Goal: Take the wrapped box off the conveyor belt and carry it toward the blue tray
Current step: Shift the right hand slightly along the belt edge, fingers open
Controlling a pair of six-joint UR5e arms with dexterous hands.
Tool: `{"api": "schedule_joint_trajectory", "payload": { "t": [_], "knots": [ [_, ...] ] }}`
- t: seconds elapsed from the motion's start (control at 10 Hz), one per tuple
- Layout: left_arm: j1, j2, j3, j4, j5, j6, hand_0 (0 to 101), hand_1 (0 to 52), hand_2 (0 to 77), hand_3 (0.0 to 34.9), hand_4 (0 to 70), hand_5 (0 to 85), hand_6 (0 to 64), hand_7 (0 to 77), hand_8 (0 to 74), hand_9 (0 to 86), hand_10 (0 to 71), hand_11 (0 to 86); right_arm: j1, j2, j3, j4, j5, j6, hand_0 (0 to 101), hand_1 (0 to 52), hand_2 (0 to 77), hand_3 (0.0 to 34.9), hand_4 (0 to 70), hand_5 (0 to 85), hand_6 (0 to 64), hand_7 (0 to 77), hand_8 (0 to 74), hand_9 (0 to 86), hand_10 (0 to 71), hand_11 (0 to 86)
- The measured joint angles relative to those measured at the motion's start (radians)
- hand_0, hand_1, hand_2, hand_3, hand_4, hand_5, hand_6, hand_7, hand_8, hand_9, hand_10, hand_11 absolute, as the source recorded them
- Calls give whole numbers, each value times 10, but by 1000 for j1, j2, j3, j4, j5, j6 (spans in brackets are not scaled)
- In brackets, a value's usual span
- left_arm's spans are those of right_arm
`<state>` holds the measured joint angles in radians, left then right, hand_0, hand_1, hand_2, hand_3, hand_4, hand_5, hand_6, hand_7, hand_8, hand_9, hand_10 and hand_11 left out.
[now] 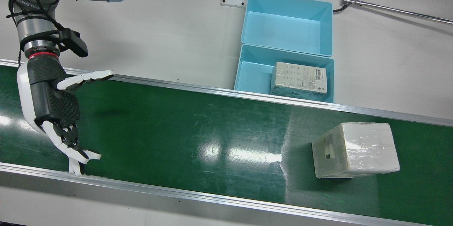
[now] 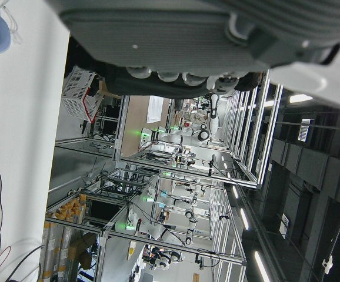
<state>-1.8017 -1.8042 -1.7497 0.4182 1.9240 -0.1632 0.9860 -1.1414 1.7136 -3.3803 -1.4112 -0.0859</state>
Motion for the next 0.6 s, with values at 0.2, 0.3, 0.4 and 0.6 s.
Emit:
{"api": "schedule_joint_trajectory", "payload": {
  "t": [0.2,0.3,0.4,0.6],
  "knots": [
    [0,0,0,0,0,0,0,0,11,0,0,11,0,5,5,5,5,5,1,0,-2,0,0,0,479,136,82,0,125,142,87,224,44,65,0,11],
    [0,0,0,0,0,0,0,0,11,0,0,11,5,5,5,5,5,5,1,1,-2,1,0,1,479,136,82,0,125,142,87,224,44,65,0,11],
    [0,0,0,0,0,0,0,0,11,0,0,11,5,5,5,5,5,5,0,0,-6,5,1,2,468,109,82,0,125,142,87,224,44,65,0,11],
    [0,0,0,0,0,0,0,0,11,0,0,11,5,5,5,5,5,5,-6,-2,-15,11,3,5,441,82,60,0,153,136,104,251,55,82,0,11]
  ]
}}
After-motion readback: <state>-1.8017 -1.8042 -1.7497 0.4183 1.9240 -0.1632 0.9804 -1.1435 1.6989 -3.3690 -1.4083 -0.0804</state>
